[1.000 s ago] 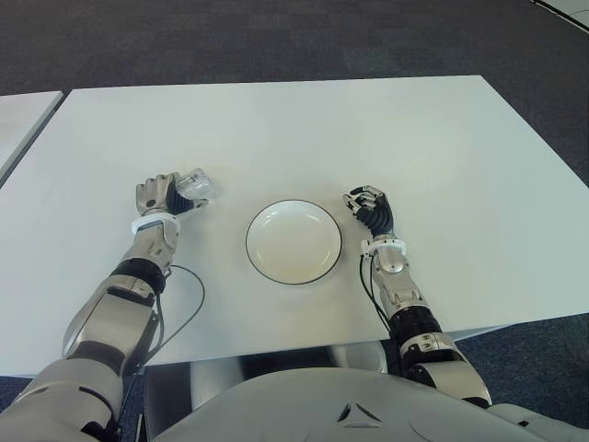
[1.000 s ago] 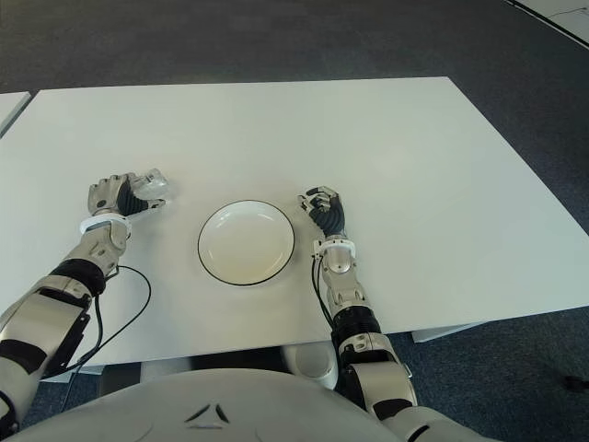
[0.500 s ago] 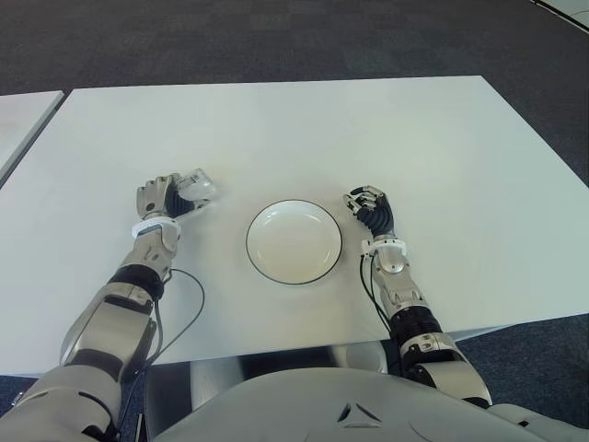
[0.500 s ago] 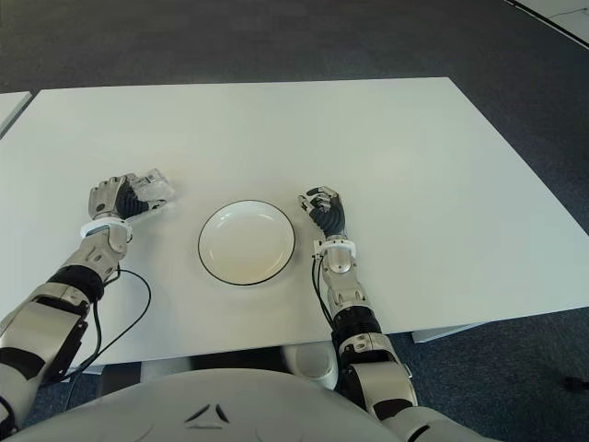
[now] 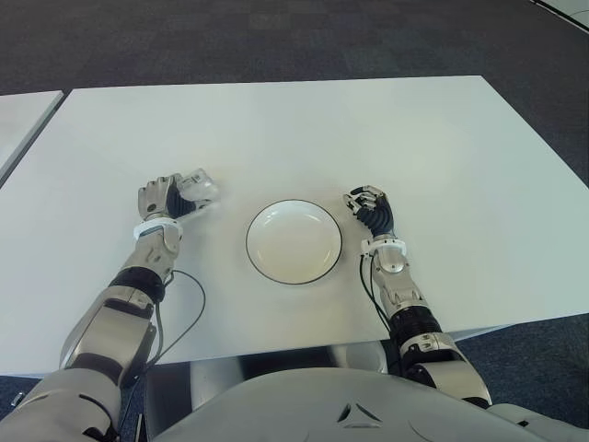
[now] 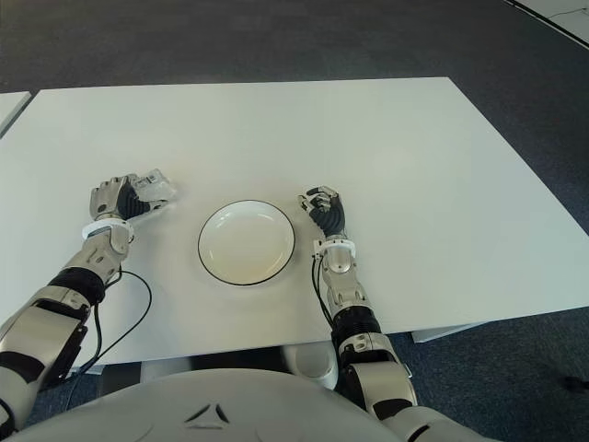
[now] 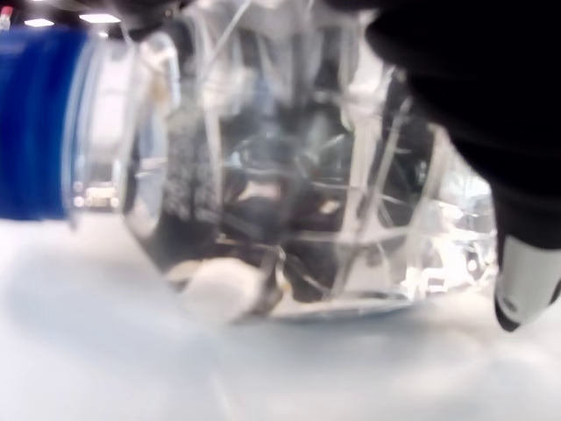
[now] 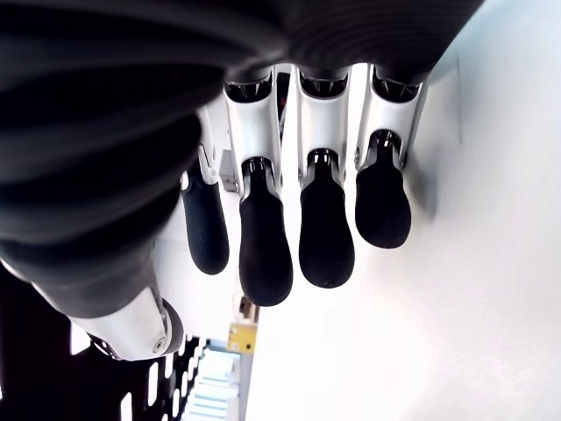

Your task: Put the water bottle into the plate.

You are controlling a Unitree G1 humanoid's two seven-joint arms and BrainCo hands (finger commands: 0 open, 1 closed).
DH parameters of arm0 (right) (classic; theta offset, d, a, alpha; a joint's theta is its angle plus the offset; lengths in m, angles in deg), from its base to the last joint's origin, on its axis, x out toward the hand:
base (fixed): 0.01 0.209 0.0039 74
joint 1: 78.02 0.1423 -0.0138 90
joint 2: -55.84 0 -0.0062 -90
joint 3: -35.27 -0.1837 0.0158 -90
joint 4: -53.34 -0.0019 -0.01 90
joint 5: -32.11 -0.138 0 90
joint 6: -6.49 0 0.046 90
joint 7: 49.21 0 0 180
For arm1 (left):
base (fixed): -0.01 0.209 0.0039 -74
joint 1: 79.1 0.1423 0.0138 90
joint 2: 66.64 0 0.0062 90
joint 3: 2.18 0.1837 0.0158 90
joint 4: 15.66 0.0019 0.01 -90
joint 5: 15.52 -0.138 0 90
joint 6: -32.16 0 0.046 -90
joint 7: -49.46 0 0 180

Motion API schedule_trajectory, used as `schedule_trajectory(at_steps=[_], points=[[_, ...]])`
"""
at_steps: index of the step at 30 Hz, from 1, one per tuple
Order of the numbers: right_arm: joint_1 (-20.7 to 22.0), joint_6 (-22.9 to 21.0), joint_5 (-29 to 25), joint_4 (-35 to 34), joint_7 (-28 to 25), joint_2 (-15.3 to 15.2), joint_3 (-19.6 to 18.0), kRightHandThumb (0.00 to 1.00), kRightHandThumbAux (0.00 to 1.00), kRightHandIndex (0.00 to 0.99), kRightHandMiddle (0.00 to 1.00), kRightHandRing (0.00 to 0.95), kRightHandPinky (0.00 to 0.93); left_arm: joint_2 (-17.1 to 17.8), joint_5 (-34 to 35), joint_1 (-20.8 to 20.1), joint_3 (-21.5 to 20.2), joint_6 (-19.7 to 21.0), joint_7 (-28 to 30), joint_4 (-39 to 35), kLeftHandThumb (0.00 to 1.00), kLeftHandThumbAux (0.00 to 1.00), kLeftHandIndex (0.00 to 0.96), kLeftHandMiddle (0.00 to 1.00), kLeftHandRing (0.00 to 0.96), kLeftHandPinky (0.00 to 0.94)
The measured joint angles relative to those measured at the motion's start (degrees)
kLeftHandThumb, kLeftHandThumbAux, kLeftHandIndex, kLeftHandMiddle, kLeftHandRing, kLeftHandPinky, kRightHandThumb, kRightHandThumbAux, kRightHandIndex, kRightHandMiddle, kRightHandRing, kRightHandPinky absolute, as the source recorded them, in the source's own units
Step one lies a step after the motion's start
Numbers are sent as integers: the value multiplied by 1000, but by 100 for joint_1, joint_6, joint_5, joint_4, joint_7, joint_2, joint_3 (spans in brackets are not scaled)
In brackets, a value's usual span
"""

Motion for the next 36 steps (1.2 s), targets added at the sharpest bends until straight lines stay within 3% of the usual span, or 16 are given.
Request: schedule_trajectory(at_steps=[4,15,26,36], points=[[22,0,-1,26,1,-4,-21,702,732,432,683,671,664,29,-1,72,-12,324,320,-551,852,669,395,547,850,864],[99,10,0,-5,16,-4,-53,702,732,432,687,676,671,54,-92,672,-22,1235,1273,-2922,852,669,395,543,849,838],[85,8,-1,42,6,8,-66,702,732,432,682,669,657,290,-638,933,-42,1345,1427,-4652,851,669,394,541,845,828],[78,8,-10,54,-3,10,-97,703,731,432,669,657,641,87,-1136,1592,51,1411,1620,-6194,850,669,395,541,843,820]])
